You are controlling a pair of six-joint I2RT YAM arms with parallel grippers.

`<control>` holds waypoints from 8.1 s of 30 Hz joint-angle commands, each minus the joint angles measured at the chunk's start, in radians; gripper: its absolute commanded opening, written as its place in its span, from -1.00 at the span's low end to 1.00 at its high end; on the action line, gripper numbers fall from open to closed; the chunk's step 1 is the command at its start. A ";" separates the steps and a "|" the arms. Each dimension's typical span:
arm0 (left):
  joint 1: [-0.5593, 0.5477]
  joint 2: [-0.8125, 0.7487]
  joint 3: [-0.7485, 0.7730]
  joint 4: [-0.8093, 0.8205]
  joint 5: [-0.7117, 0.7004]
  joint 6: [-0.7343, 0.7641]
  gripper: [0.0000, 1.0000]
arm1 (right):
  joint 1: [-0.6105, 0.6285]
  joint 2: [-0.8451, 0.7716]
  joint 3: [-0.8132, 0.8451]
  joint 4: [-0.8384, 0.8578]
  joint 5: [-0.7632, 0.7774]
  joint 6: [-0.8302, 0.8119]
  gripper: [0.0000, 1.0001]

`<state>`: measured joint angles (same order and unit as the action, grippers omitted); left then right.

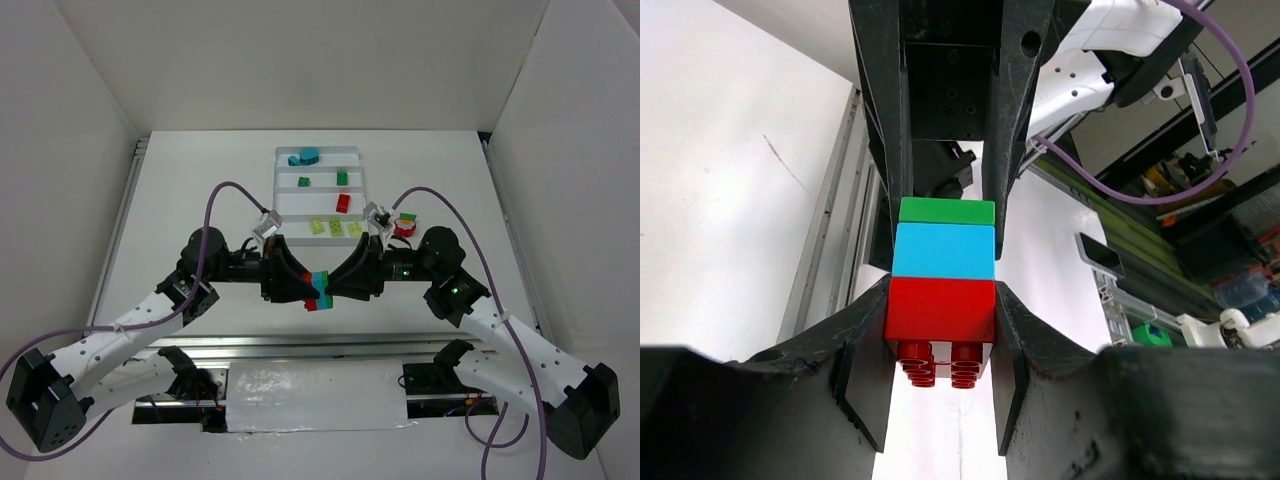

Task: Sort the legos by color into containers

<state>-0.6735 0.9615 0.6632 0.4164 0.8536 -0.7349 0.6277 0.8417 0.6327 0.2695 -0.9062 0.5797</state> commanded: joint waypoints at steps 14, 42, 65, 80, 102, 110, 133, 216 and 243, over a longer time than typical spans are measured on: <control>0.008 -0.084 0.036 -0.078 -0.131 0.063 -1.00 | -0.088 -0.026 -0.013 -0.051 0.104 -0.067 -1.00; 0.009 -0.311 0.214 -0.874 -0.640 0.198 -1.00 | -0.191 1.287 1.125 -0.506 1.172 0.226 -1.00; 0.009 -0.303 0.096 -0.749 -0.525 0.170 -1.00 | -0.224 1.510 1.291 -0.411 1.012 0.385 -0.30; 0.009 -0.297 0.113 -0.708 -0.510 0.158 -1.00 | -0.223 1.259 1.162 -0.378 0.946 0.269 0.58; 0.015 -0.254 0.145 -0.320 -0.171 -0.058 -1.00 | 0.064 0.234 -0.067 0.682 -0.143 0.299 0.93; 0.015 -0.257 0.127 -0.301 -0.174 -0.090 -1.00 | 0.158 0.186 -0.018 0.554 -0.039 0.232 0.65; 0.015 -0.230 0.148 -0.364 -0.153 -0.037 -1.00 | 0.181 0.220 0.053 0.472 0.018 0.168 -1.00; 0.101 -0.386 0.217 -0.927 -0.578 0.281 -1.00 | -0.289 1.362 1.194 -0.075 0.558 0.481 0.75; 0.104 -0.349 0.101 -0.285 -0.192 -0.172 -1.00 | 0.229 0.370 0.024 0.882 0.053 0.425 0.82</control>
<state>-0.5709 0.6243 0.7700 0.0330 0.6357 -0.8516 0.8001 1.2697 0.5865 1.2217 -0.9222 1.1366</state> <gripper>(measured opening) 0.480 0.911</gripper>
